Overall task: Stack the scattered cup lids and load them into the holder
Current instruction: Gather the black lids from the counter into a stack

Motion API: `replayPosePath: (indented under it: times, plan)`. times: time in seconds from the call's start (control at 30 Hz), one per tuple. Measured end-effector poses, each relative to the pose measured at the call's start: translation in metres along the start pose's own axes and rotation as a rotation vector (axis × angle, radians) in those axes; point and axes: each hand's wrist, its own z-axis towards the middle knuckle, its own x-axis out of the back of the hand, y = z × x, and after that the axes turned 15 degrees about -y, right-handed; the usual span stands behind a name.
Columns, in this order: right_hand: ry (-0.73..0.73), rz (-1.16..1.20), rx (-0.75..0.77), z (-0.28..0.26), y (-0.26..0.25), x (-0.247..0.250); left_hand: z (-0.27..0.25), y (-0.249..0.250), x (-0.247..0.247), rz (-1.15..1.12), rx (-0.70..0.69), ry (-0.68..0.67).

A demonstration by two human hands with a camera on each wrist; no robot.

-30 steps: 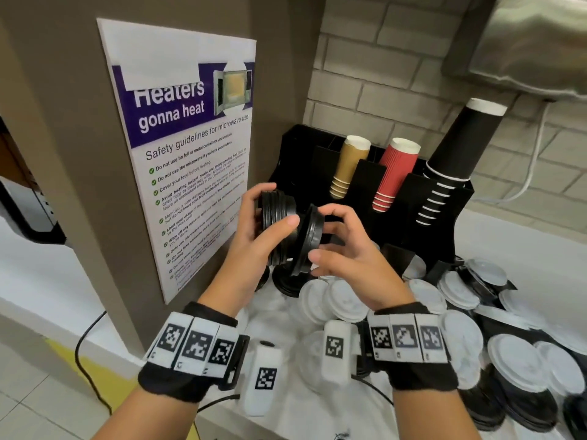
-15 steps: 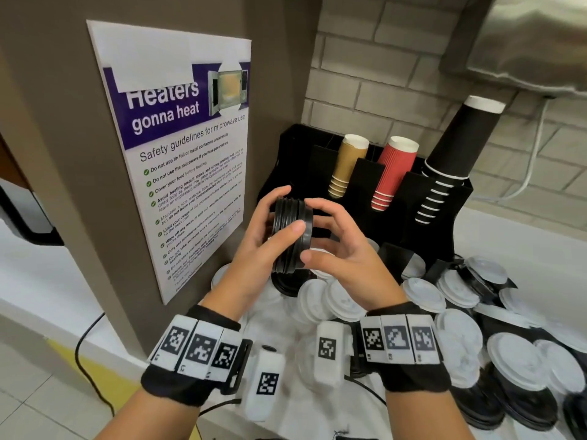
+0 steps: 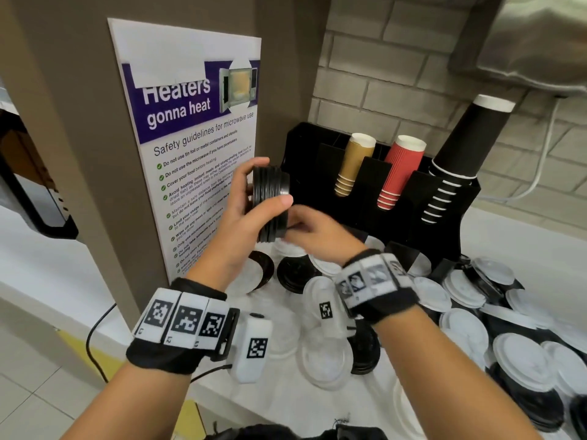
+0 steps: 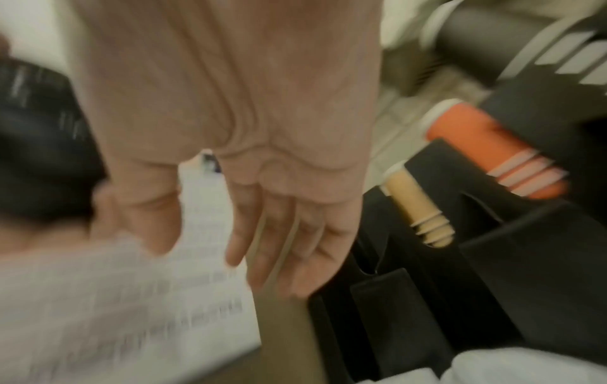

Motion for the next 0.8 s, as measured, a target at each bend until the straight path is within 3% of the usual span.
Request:
replayPosePath:
  times: [0.1, 0.17, 0.37, 0.47, 0.53, 0.67, 0.8]
  plan:
    - [-0.349, -0.487, -0.114, 0.037, 0.000, -0.026, 0.002, 0.005, 0.007, 0.007, -0.015, 0.015]
    - [-0.418, -0.634, -0.141, 0.057, 0.000, -0.044, 0.002, 0.005, 0.010, 0.018, -0.022, 0.017]
    - [-0.441, -0.836, -0.196, 0.087, 0.006, -0.073, -0.002, 0.003, 0.013, 0.044, -0.019, 0.014]
    - [-0.474, -0.757, -0.224, 0.091, 0.009, -0.061, -0.005, 0.004, 0.018, 0.029, -0.016, 0.024]
    - [-0.403, -0.682, -0.268, 0.092, 0.008, -0.038, -0.007, 0.004, 0.022, 0.020, -0.013, 0.022]
    - [-0.224, -0.816, -0.356, 0.082, 0.004, -0.008, -0.008, 0.003, 0.022, 0.011, -0.012, 0.009]
    - [-0.341, -0.741, -0.263, 0.080, 0.003, -0.027, -0.008, 0.003, 0.022, 0.033, 0.002, 0.006]
